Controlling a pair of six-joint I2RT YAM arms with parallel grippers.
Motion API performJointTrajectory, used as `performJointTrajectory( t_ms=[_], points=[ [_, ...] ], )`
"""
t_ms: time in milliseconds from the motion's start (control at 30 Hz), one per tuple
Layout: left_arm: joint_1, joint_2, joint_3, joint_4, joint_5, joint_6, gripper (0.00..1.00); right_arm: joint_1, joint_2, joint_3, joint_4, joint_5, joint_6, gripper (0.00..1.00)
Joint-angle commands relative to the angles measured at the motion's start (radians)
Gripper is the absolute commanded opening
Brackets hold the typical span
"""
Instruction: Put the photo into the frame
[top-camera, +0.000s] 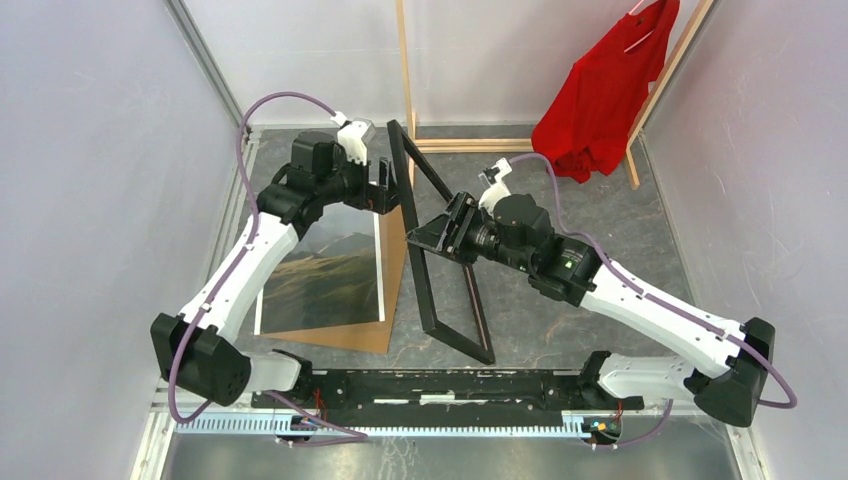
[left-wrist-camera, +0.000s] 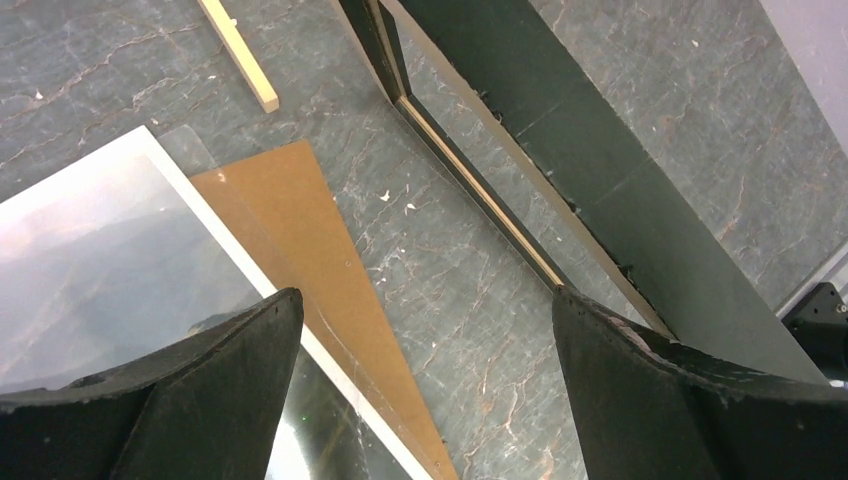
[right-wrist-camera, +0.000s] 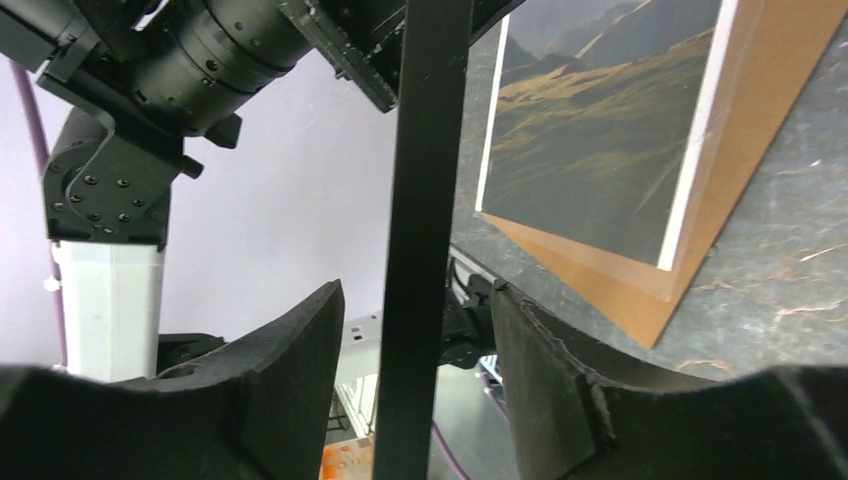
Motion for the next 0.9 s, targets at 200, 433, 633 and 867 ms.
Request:
performJointTrajectory(
  t_ms=[200, 433, 633, 867],
  points=[
    [-0.119, 0.098, 0.131, 0.095, -0.123, -0.057, 1.00, -0.139, 0.060, 0.244, -0.317, -0.099, -0.332, 0.70],
    [-0.190, 0.182, 0.210, 0.096, -0.161, -0.037, 1.00, -0.142, 0.184, 0.486, -0.561, -0.061, -0.522, 0.72],
    [-0.224, 0.246, 0.285, 0.086, -0.158, -0.032, 1.00, -0.147, 0.219, 0.567, -0.694, 0.058, -0.606, 0.69],
    [-0.229, 0.283, 0.335, 0.058, -0.169, -0.023, 1.00, -0.153, 0.231, 0.655, -0.821, 0.233, -0.677, 0.40]
  ],
)
